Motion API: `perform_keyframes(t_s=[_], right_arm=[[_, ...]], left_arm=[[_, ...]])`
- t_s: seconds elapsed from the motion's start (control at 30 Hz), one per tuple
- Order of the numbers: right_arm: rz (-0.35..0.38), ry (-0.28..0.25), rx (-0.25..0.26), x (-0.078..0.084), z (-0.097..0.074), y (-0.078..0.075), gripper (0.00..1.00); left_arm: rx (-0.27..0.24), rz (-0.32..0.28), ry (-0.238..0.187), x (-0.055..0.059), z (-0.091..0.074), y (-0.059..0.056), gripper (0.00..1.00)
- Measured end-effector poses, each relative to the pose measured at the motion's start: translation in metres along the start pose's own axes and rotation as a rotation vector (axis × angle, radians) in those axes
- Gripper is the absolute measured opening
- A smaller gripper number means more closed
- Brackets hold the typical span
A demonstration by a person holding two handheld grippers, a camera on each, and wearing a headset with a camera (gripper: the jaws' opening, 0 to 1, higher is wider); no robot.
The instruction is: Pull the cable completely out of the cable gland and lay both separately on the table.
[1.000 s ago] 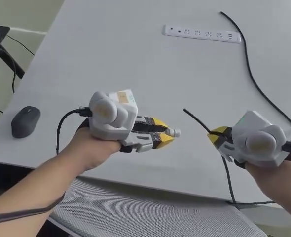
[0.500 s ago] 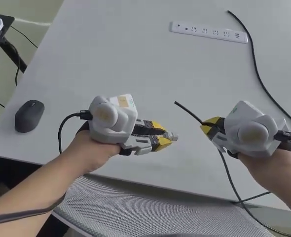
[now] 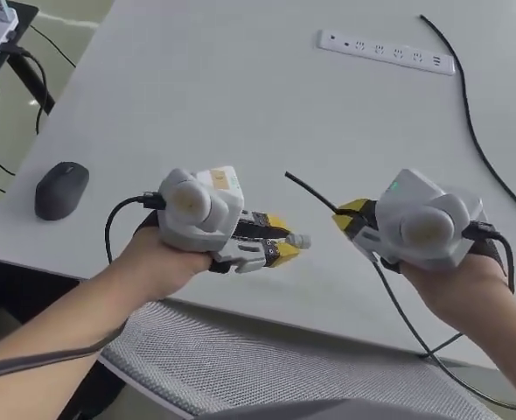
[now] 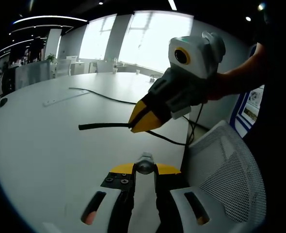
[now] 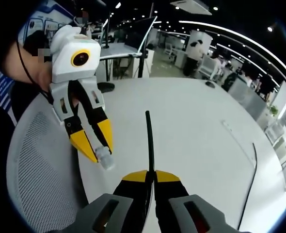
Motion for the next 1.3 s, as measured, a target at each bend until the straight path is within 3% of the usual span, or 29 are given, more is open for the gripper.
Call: perform_keyframes(t_s=[0.23,0.5,0.97,1.07,1.17,1.2,1.23,1.3], right_arm=[[-0.012,0.013,-0.035,-0.007,0.011,0.01,0.0],[-0.049,0.006,-0.069,-0.022,0.023,0.027,0.0],[-0.064,0.006,-0.088,-0.048,0.044,0.026,0.0],[-0.064,0.003,-0.096,-0.058,0.047,0.029,0.0],[-0.127,0.063,-0.089,-0.071,0.054,0.029,0.0],[-0.141,0.044,-0.093,-0.076,0.055,0.029,0.0],[-0.13,0.04,-0.128,-0.086,0.059,0.032,0.0],[-0.146,0.026,-0.113,-0.102,0.066,0.029,0.0]], left_arm=[[0.0,-0.023,-0.012,0.011,-0.006,0.004,0.15],[-0.003,-0.037,-0.018,0.023,-0.011,0.017,0.15],[-0.021,-0.06,-0.034,0.035,-0.024,0.024,0.15],[-0.028,-0.066,-0.037,0.036,-0.029,0.024,0.15],[-0.035,-0.071,-0.042,0.038,-0.033,0.023,0.15],[-0.036,-0.072,-0.042,0.038,-0.033,0.023,0.15],[-0.038,-0.073,-0.044,0.038,-0.035,0.023,0.15],[-0.04,-0.076,-0.048,0.039,-0.036,0.023,0.15]])
Point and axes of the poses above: the centre of the closed fingertips' face, and the gripper's own axes: z roughly forward along the fingers, y roughly to its left, x roughly out of its underside, the point moved 7 cm from there along -z, roughly backward along the fingers, and after that the axes turned 3 degrees about x, right-handed, at the moved point
